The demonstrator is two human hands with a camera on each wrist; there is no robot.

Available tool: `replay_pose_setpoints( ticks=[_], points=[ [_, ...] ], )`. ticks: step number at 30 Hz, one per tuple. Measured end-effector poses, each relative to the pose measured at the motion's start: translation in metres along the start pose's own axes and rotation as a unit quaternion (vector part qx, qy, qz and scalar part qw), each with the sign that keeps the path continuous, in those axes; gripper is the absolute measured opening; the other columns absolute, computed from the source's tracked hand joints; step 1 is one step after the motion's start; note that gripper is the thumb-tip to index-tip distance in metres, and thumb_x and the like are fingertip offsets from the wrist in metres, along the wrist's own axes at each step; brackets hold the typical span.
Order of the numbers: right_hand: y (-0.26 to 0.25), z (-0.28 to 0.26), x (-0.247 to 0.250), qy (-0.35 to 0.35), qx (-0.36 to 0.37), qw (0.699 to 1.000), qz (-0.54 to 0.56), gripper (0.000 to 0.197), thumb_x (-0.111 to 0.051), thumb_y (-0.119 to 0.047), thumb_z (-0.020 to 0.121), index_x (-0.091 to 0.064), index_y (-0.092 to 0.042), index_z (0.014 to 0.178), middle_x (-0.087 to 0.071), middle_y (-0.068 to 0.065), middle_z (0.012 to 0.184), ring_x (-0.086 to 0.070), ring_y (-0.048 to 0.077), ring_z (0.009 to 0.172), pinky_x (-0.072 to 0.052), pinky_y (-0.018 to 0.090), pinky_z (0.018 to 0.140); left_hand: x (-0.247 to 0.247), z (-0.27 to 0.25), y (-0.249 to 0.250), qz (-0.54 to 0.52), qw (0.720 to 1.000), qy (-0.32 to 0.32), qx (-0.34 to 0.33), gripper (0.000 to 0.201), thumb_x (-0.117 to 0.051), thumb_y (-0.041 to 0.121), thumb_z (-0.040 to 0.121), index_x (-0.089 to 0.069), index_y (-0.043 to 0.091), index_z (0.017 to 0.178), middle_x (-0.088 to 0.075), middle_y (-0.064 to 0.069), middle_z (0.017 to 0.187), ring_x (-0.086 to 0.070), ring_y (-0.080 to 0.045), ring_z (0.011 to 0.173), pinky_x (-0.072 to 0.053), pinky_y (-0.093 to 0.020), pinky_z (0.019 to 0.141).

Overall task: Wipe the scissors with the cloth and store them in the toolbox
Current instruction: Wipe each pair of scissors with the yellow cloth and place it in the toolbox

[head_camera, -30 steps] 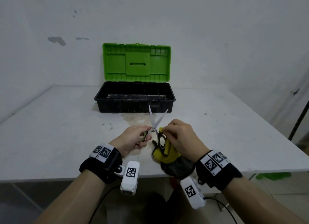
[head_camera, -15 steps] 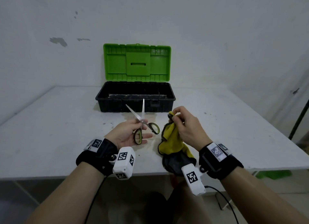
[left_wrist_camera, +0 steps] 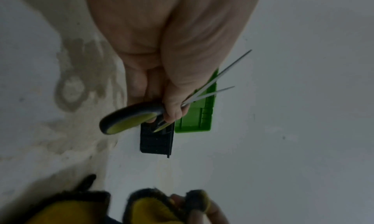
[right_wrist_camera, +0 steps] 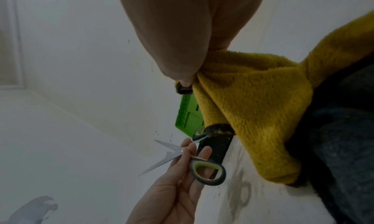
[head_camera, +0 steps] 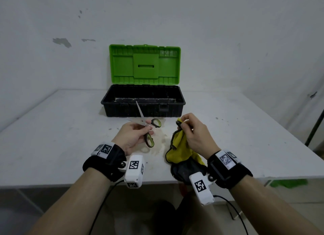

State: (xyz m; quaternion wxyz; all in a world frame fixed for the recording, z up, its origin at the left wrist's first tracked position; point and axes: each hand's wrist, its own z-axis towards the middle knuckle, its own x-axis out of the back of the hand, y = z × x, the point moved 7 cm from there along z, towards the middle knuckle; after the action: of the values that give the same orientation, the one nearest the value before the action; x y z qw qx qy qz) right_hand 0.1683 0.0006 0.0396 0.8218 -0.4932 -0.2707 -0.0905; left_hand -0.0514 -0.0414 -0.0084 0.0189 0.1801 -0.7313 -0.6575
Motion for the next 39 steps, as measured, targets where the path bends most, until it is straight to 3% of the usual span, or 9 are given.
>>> replay_pose_setpoints(
  ticks=[6,9,13,19,22,25,28,33,39],
  points=[
    [0.003,0.001,-0.009,0.0,-0.004,1.0,0.006,0.007,-0.055,-0.025,0.097,-0.059,-0.027,0.101,-0.069,-0.006,0.089,-0.063,0.007,0.085,-0.048,0.023,0.074,0.009,0.004,0.005,0.133,0.987,0.053,-0.07,0.008,-0.076,0.007,0.084,-0.07,0.005,0.089,-0.076,-0.017,0.09,-0.076,-0.026,0.081,-0.061,-0.034,0.074],
    [0.005,0.003,-0.013,-0.004,-0.013,1.0,-0.015,0.016,-0.059,-0.028,0.095,-0.064,-0.026,0.109,-0.069,-0.009,0.094,-0.062,0.004,0.089,-0.046,0.019,0.077,0.014,0.007,0.009,0.249,0.959,0.08,-0.111,0.013,-0.08,0.024,0.082,-0.074,0.013,0.084,-0.076,-0.004,0.076,-0.073,-0.022,0.076,-0.058,-0.034,0.072],
    [0.001,0.005,-0.015,-0.014,-0.006,1.0,-0.015,0.015,-0.057,-0.027,0.095,-0.068,-0.025,0.106,-0.069,-0.011,0.094,-0.061,0.002,0.089,-0.044,0.016,0.075,0.019,0.006,0.011,0.315,0.936,0.113,-0.111,0.032,-0.077,0.044,0.082,-0.069,0.014,0.074,-0.055,0.003,0.059,-0.051,-0.016,0.058,-0.04,-0.031,0.059],
    [-0.007,0.007,-0.009,0.012,0.002,1.0,0.011,0.018,-0.043,-0.029,0.102,-0.061,-0.029,0.1,-0.064,-0.003,0.078,-0.06,0.013,0.076,-0.048,0.027,0.07,0.008,0.0,0.012,0.262,0.96,0.059,-0.078,0.028,-0.057,0.037,0.098,-0.063,0.009,0.093,-0.069,-0.007,0.082,-0.068,-0.022,0.072,-0.054,-0.044,0.074],
    [-0.004,0.008,-0.007,-0.002,-0.037,0.999,0.03,0.024,-0.038,-0.028,0.103,-0.061,-0.022,0.102,-0.058,-0.005,0.079,-0.054,0.011,0.075,-0.044,0.029,0.073,0.004,0.001,0.002,0.242,0.97,0.015,-0.027,0.024,-0.053,0.03,0.101,-0.057,0.007,0.094,-0.056,-0.005,0.075,-0.054,-0.016,0.054,-0.047,-0.039,0.064],
    [-0.006,0.005,-0.012,-0.06,-0.076,0.991,0.087,0.033,-0.034,-0.013,0.101,-0.056,-0.02,0.124,-0.058,-0.004,0.093,-0.054,0.011,0.087,-0.042,0.026,0.082,-0.002,-0.003,-0.005,0.24,0.97,-0.026,0.009,0.02,-0.049,0.018,0.103,-0.055,0.005,0.089,-0.052,-0.009,0.077,-0.048,-0.013,0.051,-0.044,-0.029,0.052],
    [-0.015,0.002,-0.017,-0.093,-0.029,0.995,0.028,0.032,-0.042,-0.016,0.1,-0.046,-0.022,0.132,-0.062,-0.002,0.101,-0.058,0.011,0.09,-0.044,0.023,0.081,-0.011,-0.01,-0.005,0.209,0.976,-0.063,0.016,0.019,-0.056,0.015,0.1,-0.06,0.003,0.086,-0.06,-0.008,0.075,-0.052,-0.01,0.049,-0.045,-0.023,0.046],
    [-0.02,0.004,-0.017,-0.024,0.057,0.996,-0.064,0.012,-0.066,-0.025,0.09,-0.063,-0.028,0.102,-0.064,-0.013,0.095,-0.057,0.001,0.085,-0.039,0.008,0.073,-0.023,-0.018,-0.005,0.206,0.975,-0.082,0.017,0.022,-0.055,0.018,0.101,-0.063,0.005,0.086,-0.05,-0.002,0.066,-0.036,-0.008,0.044,-0.026,-0.017,0.038],
    [-0.026,0.0,-0.031,-0.019,0.141,0.985,-0.102,0.023,-0.071,-0.02,0.087,-0.073,-0.021,0.11,-0.063,-0.005,0.098,-0.059,0.011,0.09,-0.05,0.024,0.083,-0.031,-0.021,-0.004,0.227,0.97,-0.084,0.006,0.025,-0.054,0.02,0.101,-0.063,0.008,0.081,-0.047,-0.001,0.065,-0.033,-0.009,0.046,-0.024,-0.02,0.041]
  ],
)
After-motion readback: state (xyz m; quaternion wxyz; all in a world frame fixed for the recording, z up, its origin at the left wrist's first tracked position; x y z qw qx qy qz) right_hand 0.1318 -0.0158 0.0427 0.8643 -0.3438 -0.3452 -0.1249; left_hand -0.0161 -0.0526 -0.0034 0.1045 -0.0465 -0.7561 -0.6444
